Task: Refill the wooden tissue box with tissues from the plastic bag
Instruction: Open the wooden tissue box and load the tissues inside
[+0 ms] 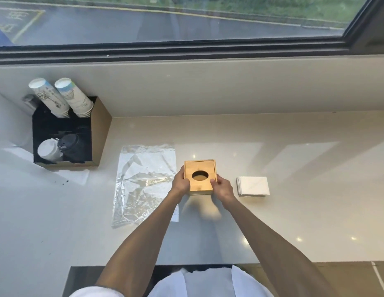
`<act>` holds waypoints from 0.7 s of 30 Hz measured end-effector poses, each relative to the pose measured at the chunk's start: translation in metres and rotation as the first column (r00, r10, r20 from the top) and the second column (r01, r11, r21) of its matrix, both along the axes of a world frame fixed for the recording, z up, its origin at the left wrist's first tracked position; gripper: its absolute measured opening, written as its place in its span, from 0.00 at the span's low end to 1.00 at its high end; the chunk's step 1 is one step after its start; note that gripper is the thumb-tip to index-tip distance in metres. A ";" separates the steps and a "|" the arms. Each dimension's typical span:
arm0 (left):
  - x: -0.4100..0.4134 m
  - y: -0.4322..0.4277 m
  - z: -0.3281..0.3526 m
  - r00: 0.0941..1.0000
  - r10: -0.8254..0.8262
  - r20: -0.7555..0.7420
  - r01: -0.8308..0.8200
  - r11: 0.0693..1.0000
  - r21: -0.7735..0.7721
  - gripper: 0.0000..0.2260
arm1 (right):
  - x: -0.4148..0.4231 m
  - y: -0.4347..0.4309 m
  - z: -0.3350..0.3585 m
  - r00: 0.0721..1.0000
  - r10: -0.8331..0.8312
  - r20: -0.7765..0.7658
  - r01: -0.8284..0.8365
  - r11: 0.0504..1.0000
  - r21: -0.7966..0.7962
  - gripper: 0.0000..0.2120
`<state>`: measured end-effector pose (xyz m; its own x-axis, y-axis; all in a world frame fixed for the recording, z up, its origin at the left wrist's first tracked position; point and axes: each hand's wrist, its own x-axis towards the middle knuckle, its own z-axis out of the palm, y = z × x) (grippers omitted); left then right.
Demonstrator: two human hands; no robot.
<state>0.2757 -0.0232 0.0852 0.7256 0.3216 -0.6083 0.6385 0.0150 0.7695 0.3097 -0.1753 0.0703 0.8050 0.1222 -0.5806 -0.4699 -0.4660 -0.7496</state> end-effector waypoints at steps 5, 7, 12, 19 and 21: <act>0.013 0.013 -0.003 0.999 -0.051 -0.011 0.051 0.998 -0.046 0.35 | 0.014 0.000 -0.013 0.999 0.027 -0.047 -0.028 0.999 -0.021 0.18; 0.010 0.017 -0.005 0.999 -0.051 0.002 0.050 0.994 -0.095 0.35 | 0.015 -0.010 -0.019 0.991 0.119 -0.053 -0.119 0.993 -0.003 0.24; 0.000 0.027 -0.019 1.000 -0.021 -0.003 0.020 0.988 -0.155 0.30 | 0.014 -0.022 -0.023 0.658 0.710 0.252 -0.482 0.654 -0.583 0.38; -0.006 0.027 -0.031 1.000 0.016 0.015 -0.011 0.961 -0.275 0.22 | 0.030 -0.006 -0.017 0.276 0.942 0.189 -0.469 0.304 -0.829 0.22; -0.007 0.029 -0.036 0.999 0.037 0.011 -0.033 0.959 -0.281 0.21 | 0.039 -0.001 -0.009 0.245 0.955 0.169 -0.525 0.277 -0.804 0.22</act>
<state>0.2691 0.0057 0.0494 0.7272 0.1652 -0.6662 0.6214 0.2539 0.7412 0.3490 -0.1762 0.0612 0.6063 0.7391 -0.2934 0.7403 -0.6594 -0.1313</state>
